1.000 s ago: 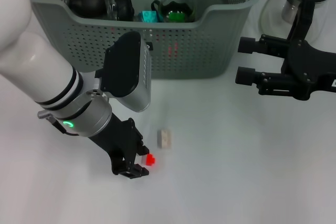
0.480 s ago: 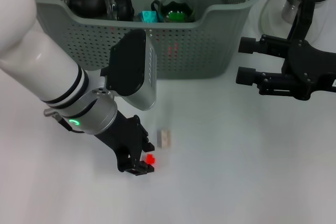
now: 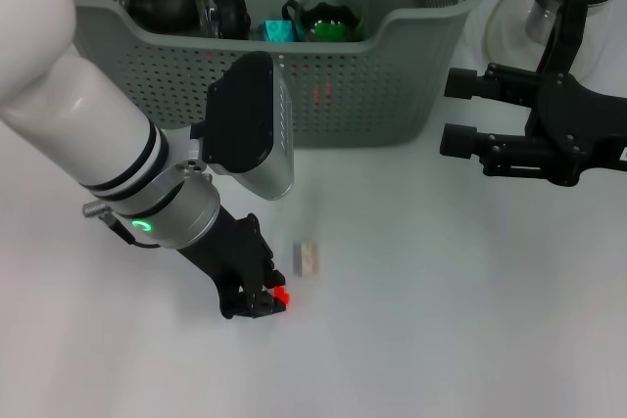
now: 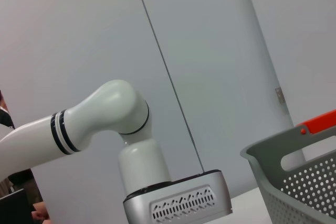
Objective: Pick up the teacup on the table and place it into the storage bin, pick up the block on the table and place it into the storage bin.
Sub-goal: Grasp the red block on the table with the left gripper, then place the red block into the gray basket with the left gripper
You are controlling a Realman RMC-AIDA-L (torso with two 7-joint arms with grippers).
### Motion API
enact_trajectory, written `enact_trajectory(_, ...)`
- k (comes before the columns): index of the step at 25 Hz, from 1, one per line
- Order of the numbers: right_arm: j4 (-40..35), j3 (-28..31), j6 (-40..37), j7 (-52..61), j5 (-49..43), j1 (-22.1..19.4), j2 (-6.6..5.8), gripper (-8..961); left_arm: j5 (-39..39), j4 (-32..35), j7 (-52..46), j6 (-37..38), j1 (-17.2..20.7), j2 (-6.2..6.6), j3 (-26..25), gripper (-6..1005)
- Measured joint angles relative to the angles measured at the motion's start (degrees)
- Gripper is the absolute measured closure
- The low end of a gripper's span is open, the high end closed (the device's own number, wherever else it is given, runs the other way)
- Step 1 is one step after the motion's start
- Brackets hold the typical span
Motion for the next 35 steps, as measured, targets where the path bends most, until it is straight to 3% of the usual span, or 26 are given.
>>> enact_trajectory(3, 0.0, 0.0, -0.03, 0.0, 0.0, 0.04, -0.05, 102, 0.08, -0.24, -0.66, -0.07, -0.24, 0.06, -0.07, 749)
enact_trajectory(12, 0.0, 0.0, -0.17, 0.0, 0.0, -0.19, -0.08, 103, -0.34, 0.37, -0.72, 2.19, -0.49, 0.14, -2.26, 801)
enact_trajectory(15, 0.0, 0.0, -0.2, 0.0, -0.02, -0.24, -0.08, 103, -1.76, 0.7, 0.56, 5.27, -0.91, 0.26, -7.23, 819)
enact_trajectory(20, 0.0, -0.01, -0.34, 0.0, -0.18, -0.17, -0.03, 103, -7.51, -1.5, 8.07, 14.87, -2.77, 0.69, -23.52, 813)
enact_trajectory(21, 0.0, -0.04, -0.34, 0.0, -0.2, -0.17, -0.01, 103, -11.04, -4.97, 11.94, 20.76, -4.32, 1.92, -32.53, 812)
enact_trajectory(22, 0.0, -0.09, -0.36, 0.0, -0.2, -0.16, 0.01, 103, -11.04, -4.97, 11.94, 20.76, -4.32, 1.92, -32.53, 811)
enact_trajectory(23, 0.0, -0.14, -0.36, 0.0, -0.2, -0.16, 0.01, 103, -12.63, -6.72, 13.37, 22.9, -5.01, 2.85, -35.88, 810)
enact_trajectory(25, 0.0, -0.17, -0.36, 0.0, -0.2, -0.18, 0.01, 102, -17.93, -13.34, 16.35, 27.6, -5.93, 6.07, -42.13, 808)
enact_trajectory(28, 0.0, -0.18, -0.37, -0.02, -0.19, -0.4, 0.01, 102, -27.67, -23.17, 19.12, 29.55, -5.82, 10.94, -43.89, 804)
enact_trajectory(30, 0.0, -0.19, -0.39, -0.12, -0.19, -0.52, 0.01, 102, -34.58, -28.76, 20.47, 29.52, -5.66, 13.26, -43.67, 802)
enact_trajectory(32, 0.0, -0.18, -0.42, -0.18, -0.26, -0.57, 0.04, 102, -38.89, -31.49, 20.76, 29.28, -5.66, 13.99, -44.78, 800)
enact_trajectory(35, 0.0, -0.27, -0.42, -0.27, -0.3, -0.49, 0.11, 102, -43.91, -31.4, 18.27, 28.67, -6.31, 12.95, -48.94, 796)
